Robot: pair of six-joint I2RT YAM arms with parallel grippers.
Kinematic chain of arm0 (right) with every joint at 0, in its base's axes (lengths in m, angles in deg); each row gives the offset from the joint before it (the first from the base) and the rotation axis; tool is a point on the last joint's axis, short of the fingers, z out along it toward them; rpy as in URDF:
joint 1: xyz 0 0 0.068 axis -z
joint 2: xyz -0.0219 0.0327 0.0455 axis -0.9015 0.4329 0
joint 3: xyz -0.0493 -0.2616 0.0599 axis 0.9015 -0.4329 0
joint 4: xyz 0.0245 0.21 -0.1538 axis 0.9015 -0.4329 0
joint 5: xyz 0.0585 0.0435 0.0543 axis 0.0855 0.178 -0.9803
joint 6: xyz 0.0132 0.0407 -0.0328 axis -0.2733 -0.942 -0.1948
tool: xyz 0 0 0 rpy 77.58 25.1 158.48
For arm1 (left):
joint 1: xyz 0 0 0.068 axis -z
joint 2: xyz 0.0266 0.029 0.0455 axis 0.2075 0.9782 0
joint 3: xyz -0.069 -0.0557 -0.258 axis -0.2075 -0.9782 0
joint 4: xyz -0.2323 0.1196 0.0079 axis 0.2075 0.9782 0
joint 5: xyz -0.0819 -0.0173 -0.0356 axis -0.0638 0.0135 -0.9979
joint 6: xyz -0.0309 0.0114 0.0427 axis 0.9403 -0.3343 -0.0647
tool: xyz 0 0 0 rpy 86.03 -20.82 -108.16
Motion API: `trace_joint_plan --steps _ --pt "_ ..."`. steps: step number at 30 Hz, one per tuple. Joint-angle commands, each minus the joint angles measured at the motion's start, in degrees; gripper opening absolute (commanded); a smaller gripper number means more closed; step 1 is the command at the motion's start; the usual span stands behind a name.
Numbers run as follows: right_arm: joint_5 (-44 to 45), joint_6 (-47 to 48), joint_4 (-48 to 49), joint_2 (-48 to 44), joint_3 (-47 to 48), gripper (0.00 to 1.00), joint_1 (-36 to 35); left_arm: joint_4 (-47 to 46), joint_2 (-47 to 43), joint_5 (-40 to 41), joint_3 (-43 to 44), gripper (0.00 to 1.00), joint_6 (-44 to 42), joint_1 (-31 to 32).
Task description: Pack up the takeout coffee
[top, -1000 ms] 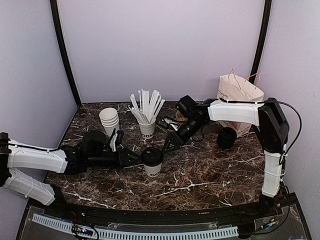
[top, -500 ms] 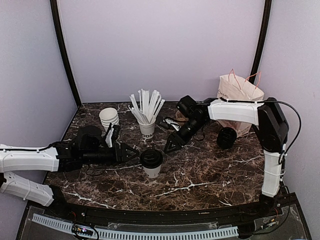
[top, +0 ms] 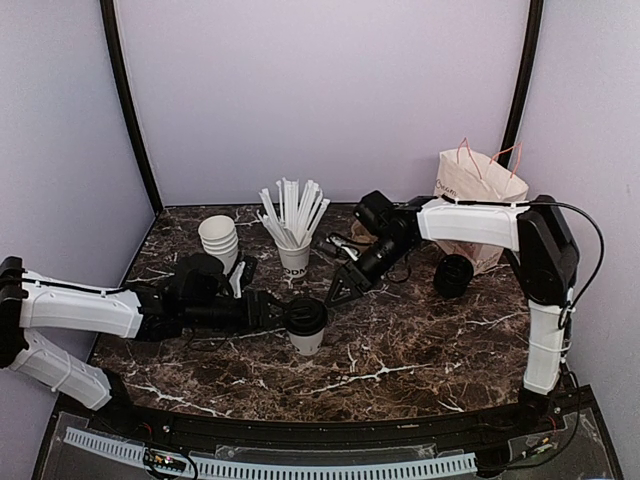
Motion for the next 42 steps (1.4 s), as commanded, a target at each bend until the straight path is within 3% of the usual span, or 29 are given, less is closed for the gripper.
trace_joint_plan --steps 1,10,16,20,23,26,30,37,42 --pt "-3.4 -1.3 0.6 2.3 2.0 0.55 0.0 -3.9 2.0 -1.4 2.1 0.62 0.5 0.2" --pt "-2.4 -4.0 2.0 6.2 1.6 0.54 0.1 -3.5 7.6 -2.6 2.2 0.55 0.3 0.1" --pt "11.1 -7.2 2.1 10.6 -2.5 0.47 -0.1 -3.8 10.5 -3.6 0.1 0.44 3.6 0.0" --pt "15.5 -6.1 1.0 12.0 -4.9 0.44 -1.2 -3.9 11.5 -3.3 -1.7 0.4 4.6 -0.4" --pt "10.6 -3.5 0.2 9.8 -2.2 0.44 -1.3 -4.6 11.3 -3.7 -1.5 0.4 3.5 -0.5" --pt "3.8 0.0 -0.7 5.3 1.5 0.45 -1.3 -5.1 10.4 -4.5 0.2 0.47 0.7 -0.5" --pt "1.2 4.2 -0.2 0.8 3.7 0.5 -1.3 -0.3 7.6 -2.1 4.9 0.66 -3.9 -0.5" --pt "-4.7 7.8 -6.4 0.1 10.3 0.6 0.2 9.7 4.8 2.8 16.2 0.77 -13.1 -0.5" --pt "-1.7 11.2 -9.1 -4.7 10.5 0.61 1.3 14.5 3.2 1.8 20.5 0.8 -21.3 -0.4"
